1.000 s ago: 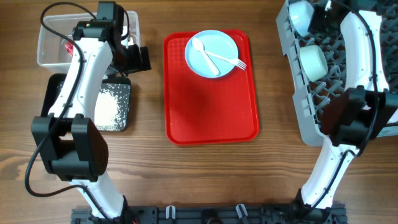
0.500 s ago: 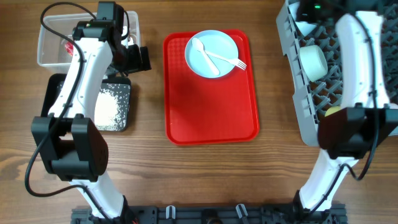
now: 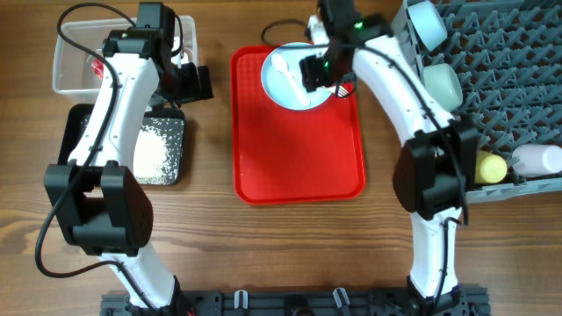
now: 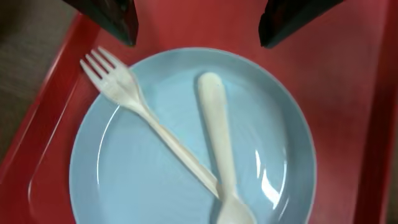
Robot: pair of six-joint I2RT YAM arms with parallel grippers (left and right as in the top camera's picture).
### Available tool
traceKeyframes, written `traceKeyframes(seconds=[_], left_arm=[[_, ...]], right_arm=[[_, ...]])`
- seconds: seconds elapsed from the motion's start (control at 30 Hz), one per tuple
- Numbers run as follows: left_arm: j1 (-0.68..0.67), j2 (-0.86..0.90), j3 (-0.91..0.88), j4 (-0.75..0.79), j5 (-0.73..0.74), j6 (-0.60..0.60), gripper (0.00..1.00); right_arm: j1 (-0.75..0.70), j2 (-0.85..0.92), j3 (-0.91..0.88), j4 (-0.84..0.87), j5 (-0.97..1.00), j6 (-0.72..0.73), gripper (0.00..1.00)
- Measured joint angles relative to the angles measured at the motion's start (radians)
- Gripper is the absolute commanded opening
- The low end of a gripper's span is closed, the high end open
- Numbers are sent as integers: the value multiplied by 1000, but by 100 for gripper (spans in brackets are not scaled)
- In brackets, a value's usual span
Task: Sort waste into correct bins and load items into the dishwasher rack
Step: 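Reach the right gripper to the plate and grasp the white fork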
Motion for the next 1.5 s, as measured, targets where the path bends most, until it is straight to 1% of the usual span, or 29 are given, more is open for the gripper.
traceKeyframes(seconds=[0.1, 0.2, 0.37, 0.6, 0.73, 0.77, 0.8, 0.83, 0.87, 1.13, 1.33, 1.5], left_arm=[[0, 0, 0, 0, 0, 0, 100], [0, 0, 0, 0, 0, 0, 100], [0, 0, 0, 0, 0, 0, 100], [0, 0, 0, 0, 0, 0, 100], [0, 0, 0, 0, 0, 0, 100], [0, 0, 0, 0, 0, 0, 100], [0, 0, 0, 0, 0, 0, 100], [0, 0, 0, 0, 0, 0, 100], [0, 0, 0, 0, 0, 0, 100], [0, 0, 0, 0, 0, 0, 100], [0, 0, 0, 0, 0, 0, 100], [0, 0, 0, 0, 0, 0, 100]], right_arm=[[1, 2, -33, 78, 25, -84, 55], [-2, 2, -75, 173, 40, -183, 51], [-5, 4, -166, 268, 45, -303, 49], [-18, 55, -177, 343, 51, -374, 45], [-23, 79, -177, 362, 53, -385, 35], [-23, 84, -177, 367, 55, -389, 31], [-24, 88, -177, 369, 56, -392, 24], [-25, 92, -177, 370, 56, -394, 19], [-25, 93, -177, 370, 56, -396, 16], [-27, 98, -177, 372, 59, -388, 4], [-27, 87, -177, 373, 50, -306, 4], [-27, -31, -177, 368, 13, -221, 4]])
